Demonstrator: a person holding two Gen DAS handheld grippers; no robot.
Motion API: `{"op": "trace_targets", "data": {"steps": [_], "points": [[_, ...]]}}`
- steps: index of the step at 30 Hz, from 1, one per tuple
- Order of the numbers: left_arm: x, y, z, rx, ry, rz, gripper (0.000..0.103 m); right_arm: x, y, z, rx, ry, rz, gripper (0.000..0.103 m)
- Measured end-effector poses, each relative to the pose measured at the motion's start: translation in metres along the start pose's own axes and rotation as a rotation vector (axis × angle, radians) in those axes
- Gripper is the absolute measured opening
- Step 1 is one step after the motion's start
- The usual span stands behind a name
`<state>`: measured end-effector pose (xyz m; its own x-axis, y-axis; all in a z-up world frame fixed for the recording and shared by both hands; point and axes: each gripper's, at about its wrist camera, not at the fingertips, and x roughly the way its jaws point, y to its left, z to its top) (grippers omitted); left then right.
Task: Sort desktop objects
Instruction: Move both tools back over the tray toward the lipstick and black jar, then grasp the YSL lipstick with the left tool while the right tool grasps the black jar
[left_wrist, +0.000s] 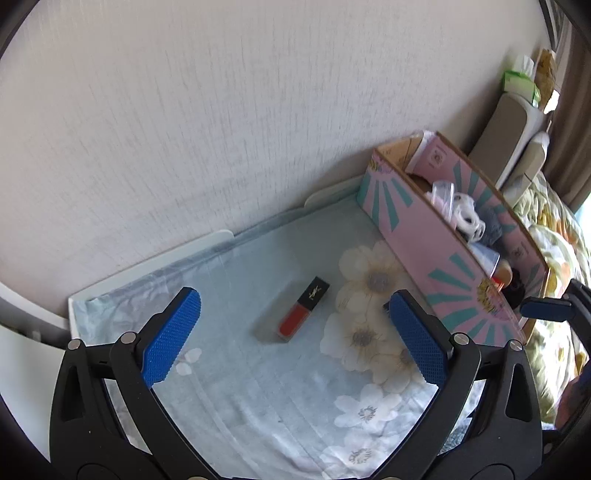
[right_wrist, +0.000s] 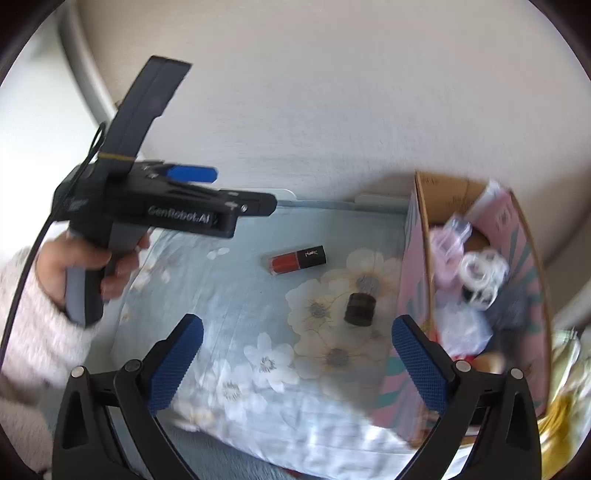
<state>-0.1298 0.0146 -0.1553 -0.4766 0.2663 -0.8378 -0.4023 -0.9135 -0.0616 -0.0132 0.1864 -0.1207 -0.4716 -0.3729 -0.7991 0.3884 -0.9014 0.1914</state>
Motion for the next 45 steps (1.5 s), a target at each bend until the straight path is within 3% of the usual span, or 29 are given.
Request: {"op": "trace_targets", "data": {"steps": [4, 8, 11, 17, 22, 30, 35, 45], "points": [[0.035, 0.006, -0.018, 0.025, 0.032, -0.031, 0.101, 0.038, -0.001, -0.028, 0.141, -0.036, -0.089, 0.102], [0.069, 0.015, -0.031, 0.026, 0.046, -0.071, 0.095, 0.076, 0.004, -0.045, 0.143, -0.065, -0.243, 0.102], [0.092, 0.017, -0.035, 0.052, 0.050, -0.092, 0.085, 0.093, 0.000, -0.049, 0.194, -0.101, -0.324, 0.102], [0.113, 0.008, -0.035, 0.147, 0.001, -0.115, 0.076, 0.114, -0.015, -0.042, 0.283, -0.196, -0.428, 0.100], [0.121, 0.003, -0.037, 0.203, -0.015, -0.135, 0.062, 0.131, -0.024, -0.033, 0.297, -0.201, -0.453, 0.089], [0.134, -0.005, -0.044, 0.265, -0.002, -0.147, 0.042, 0.144, -0.043, -0.031, 0.318, -0.166, -0.431, 0.055], [0.135, -0.004, -0.041, 0.266, -0.009, -0.162, 0.022, 0.149, -0.050, -0.030, 0.330, -0.144, -0.410, 0.037], [0.121, -0.007, -0.031, 0.276, -0.013, -0.141, 0.018, 0.145, -0.043, -0.023, 0.301, -0.117, -0.365, 0.036]]}}
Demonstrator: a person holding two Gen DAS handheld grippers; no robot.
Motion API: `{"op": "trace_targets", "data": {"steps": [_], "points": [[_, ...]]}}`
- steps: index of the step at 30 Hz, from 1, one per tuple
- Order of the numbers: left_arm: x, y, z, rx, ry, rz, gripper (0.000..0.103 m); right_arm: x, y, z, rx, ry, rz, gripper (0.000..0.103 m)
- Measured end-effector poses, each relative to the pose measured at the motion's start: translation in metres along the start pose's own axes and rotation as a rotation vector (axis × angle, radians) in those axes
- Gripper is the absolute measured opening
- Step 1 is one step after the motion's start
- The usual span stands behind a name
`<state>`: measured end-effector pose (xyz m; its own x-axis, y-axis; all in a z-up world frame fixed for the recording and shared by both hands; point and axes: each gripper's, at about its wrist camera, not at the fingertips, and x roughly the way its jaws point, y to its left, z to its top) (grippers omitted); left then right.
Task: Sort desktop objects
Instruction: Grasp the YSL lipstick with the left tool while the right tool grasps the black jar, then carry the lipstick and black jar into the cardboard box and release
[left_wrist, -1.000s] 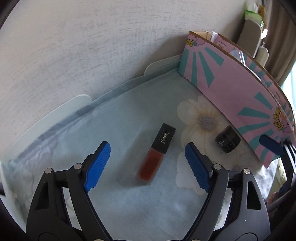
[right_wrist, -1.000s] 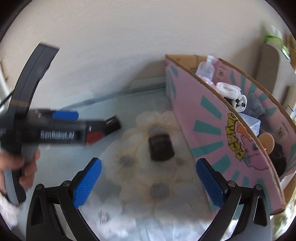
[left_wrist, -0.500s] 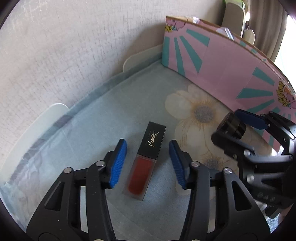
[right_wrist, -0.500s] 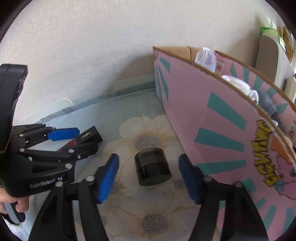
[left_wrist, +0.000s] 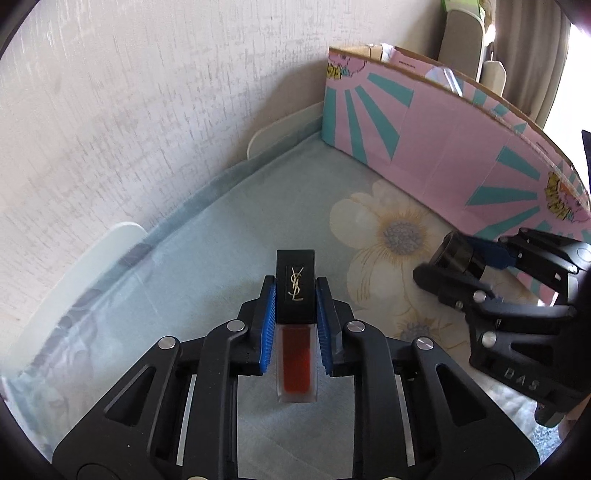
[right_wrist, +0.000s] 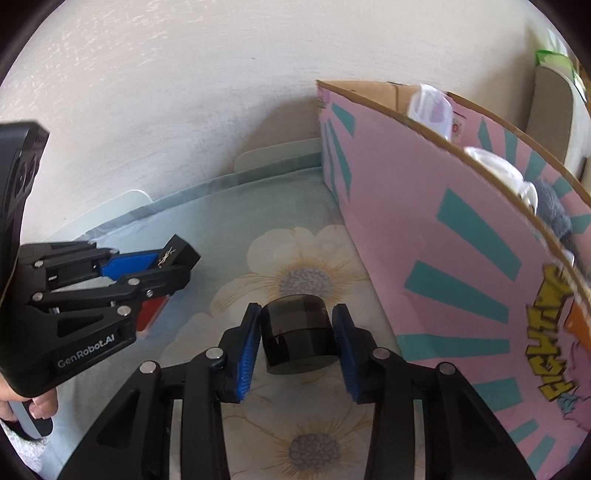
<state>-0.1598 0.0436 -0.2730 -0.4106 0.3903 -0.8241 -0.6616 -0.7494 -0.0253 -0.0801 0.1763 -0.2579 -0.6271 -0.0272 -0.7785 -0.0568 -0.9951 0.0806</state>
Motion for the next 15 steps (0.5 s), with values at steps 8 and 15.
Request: {"op": "trace_targets", "data": {"steps": [8, 15], "points": [[-0.055, 0.001, 0.043, -0.074, -0.026, 0.021, 0.018, -0.053, 0.005, 0.039, -0.048, 0.016, 0.136, 0.035], [-0.097, -0.020, 0.104, -0.101, -0.043, 0.025, 0.018, -0.113, -0.029, 0.088, -0.099, -0.034, 0.181, 0.034]]}}
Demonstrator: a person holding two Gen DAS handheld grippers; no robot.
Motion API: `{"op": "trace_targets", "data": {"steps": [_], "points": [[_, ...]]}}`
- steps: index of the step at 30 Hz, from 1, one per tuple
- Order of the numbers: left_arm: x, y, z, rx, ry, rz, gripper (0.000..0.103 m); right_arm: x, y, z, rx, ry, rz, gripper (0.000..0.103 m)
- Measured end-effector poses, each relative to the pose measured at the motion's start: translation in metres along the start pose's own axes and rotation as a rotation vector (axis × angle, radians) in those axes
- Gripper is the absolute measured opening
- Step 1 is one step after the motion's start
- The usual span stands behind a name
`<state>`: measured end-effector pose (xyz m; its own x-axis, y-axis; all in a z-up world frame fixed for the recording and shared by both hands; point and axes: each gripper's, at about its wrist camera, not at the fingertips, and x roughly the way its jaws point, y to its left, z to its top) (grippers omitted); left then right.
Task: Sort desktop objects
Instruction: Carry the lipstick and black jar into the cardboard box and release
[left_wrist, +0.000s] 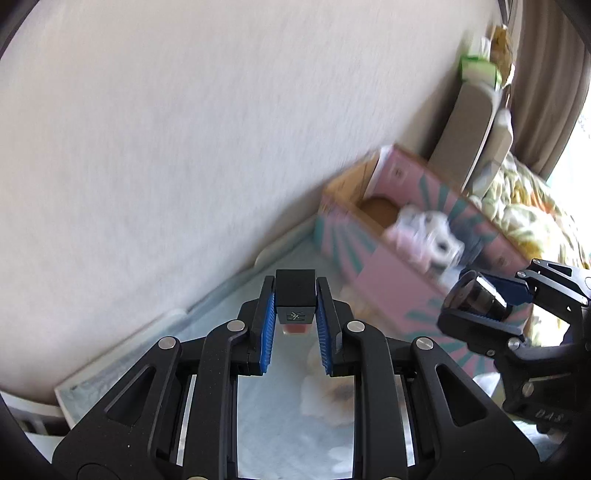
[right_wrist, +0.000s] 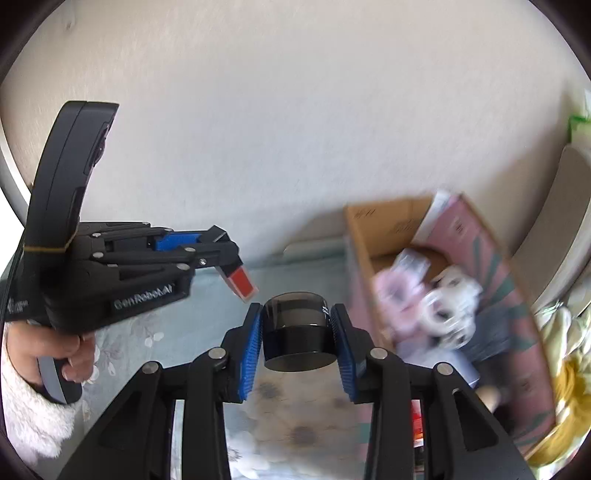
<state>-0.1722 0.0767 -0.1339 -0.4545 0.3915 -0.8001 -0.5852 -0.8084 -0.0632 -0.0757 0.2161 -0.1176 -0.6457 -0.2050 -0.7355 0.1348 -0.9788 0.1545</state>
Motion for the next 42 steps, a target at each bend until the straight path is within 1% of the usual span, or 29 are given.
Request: {"op": "trace_targets", "data": {"steps": [3, 6, 9, 13, 14, 17, 19, 23, 31, 35, 36, 37, 38, 39, 40, 42], "points": [[-0.009, -0.019, 0.028, 0.012, -0.030, 0.010, 0.018, -0.022, -0.025, 0.013, -0.005, -0.006, -0.002, 0.034], [-0.015, -0.040, 0.051, 0.026, -0.053, 0.003, 0.018, -0.035, -0.044, 0.024, -0.029, -0.002, -0.015, 0.034], [-0.018, -0.058, 0.065, 0.036, -0.066, -0.015, 0.018, -0.047, -0.062, 0.028, -0.047, 0.010, -0.022, 0.034], [-0.011, -0.088, 0.080, 0.051, -0.067, -0.045, 0.018, -0.057, -0.086, 0.024, -0.056, 0.020, -0.030, 0.034], [-0.008, -0.094, 0.082, 0.055, -0.064, -0.049, 0.018, -0.063, -0.093, 0.022, -0.051, 0.025, -0.030, 0.034], [0.002, -0.113, 0.085, 0.069, -0.049, -0.067, 0.018, -0.065, -0.110, 0.014, -0.026, 0.045, -0.023, 0.034], [0.015, -0.125, 0.085, 0.071, -0.033, -0.072, 0.018, -0.056, -0.121, 0.009, -0.014, 0.061, -0.019, 0.034], [0.033, -0.137, 0.080, 0.059, 0.000, -0.072, 0.018, -0.048, -0.134, 0.001, -0.015, 0.093, -0.002, 0.034], [0.063, -0.151, 0.068, 0.040, 0.055, -0.068, 0.018, -0.022, -0.144, -0.012, -0.043, 0.178, 0.043, 0.034], [0.070, -0.152, 0.071, 0.003, 0.074, -0.093, 0.019, -0.007, -0.149, -0.016, -0.042, 0.207, 0.048, 0.035], [0.070, -0.151, 0.072, -0.019, 0.079, -0.098, 0.019, -0.005, -0.151, -0.017, -0.034, 0.207, 0.065, 0.046], [0.070, -0.150, 0.072, -0.032, 0.080, -0.100, 0.024, -0.005, -0.154, -0.018, -0.024, 0.205, 0.083, 0.060], [0.071, -0.149, 0.073, -0.038, 0.091, -0.107, 0.054, -0.005, -0.156, -0.018, -0.008, 0.210, 0.113, 0.099], [0.072, -0.149, 0.073, -0.042, 0.094, -0.112, 0.089, -0.003, -0.157, -0.019, 0.002, 0.223, 0.130, 0.103], [0.071, -0.148, 0.072, -0.044, 0.071, -0.111, 0.101, -0.004, -0.158, -0.020, 0.002, 0.225, 0.141, 0.103], [0.070, -0.148, 0.069, -0.038, 0.044, -0.102, 0.103, -0.008, -0.157, -0.022, -0.009, 0.203, 0.140, 0.103]]}}
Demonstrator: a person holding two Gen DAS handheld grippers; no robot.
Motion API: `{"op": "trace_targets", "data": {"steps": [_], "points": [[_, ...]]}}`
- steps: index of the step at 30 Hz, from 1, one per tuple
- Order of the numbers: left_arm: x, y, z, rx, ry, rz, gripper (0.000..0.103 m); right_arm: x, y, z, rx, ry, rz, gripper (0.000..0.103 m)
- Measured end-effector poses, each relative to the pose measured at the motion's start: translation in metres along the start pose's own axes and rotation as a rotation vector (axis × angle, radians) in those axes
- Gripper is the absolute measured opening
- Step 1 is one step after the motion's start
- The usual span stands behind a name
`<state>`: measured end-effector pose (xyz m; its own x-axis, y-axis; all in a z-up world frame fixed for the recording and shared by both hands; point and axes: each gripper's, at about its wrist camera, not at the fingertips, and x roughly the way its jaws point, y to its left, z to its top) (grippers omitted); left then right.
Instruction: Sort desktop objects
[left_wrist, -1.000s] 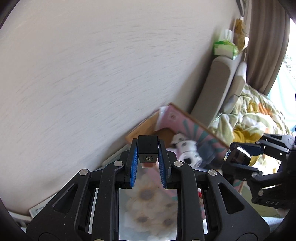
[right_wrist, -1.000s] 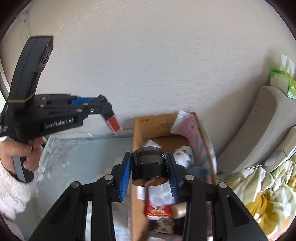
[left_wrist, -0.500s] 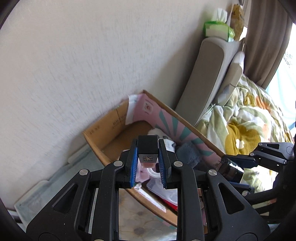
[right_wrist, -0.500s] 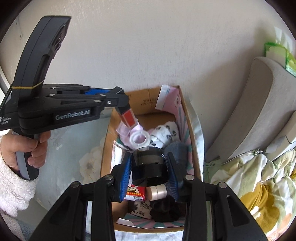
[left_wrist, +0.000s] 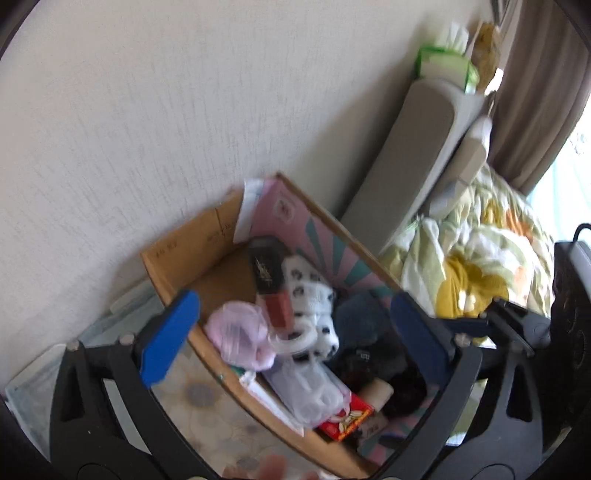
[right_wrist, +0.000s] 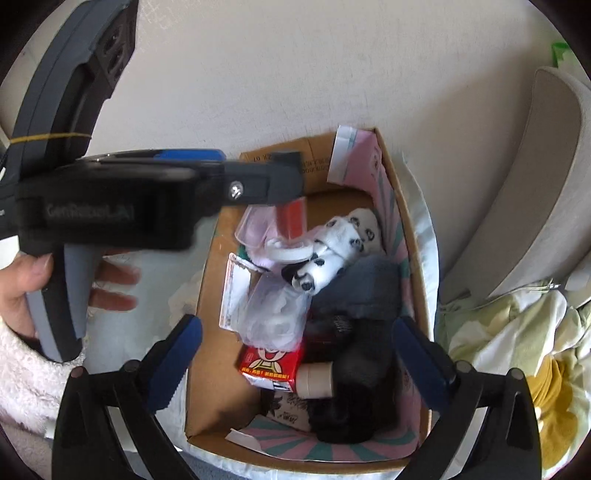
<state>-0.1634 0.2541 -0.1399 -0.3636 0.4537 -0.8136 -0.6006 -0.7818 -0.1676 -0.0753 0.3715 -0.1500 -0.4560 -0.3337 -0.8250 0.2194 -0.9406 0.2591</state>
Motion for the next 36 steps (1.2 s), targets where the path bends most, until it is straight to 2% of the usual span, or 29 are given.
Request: {"op": "trace_targets", "data": {"steps": [10, 13, 21, 29, 36], "points": [[0.012, 0.001, -0.011, -0.020, -0.006, -0.009, 0.103, -0.017, 0.011, -0.008, -0.003, -0.047, -0.014, 0.103], [0.010, 0.003, -0.013, -0.032, -0.015, 0.013, 0.103, -0.021, 0.015, -0.006, -0.005, -0.056, -0.031, 0.103], [-0.036, 0.027, -0.026, -0.146, -0.097, 0.078, 0.103, -0.034, 0.031, 0.002, 0.000, -0.082, -0.083, 0.103], [-0.110, 0.062, -0.052, -0.267, -0.186, 0.224, 0.103, -0.043, 0.072, 0.014, -0.019, -0.083, -0.144, 0.103], [-0.162, 0.090, -0.084, -0.382, -0.211, 0.342, 0.103, -0.045, 0.121, 0.029, -0.032, -0.077, -0.184, 0.103]]}}
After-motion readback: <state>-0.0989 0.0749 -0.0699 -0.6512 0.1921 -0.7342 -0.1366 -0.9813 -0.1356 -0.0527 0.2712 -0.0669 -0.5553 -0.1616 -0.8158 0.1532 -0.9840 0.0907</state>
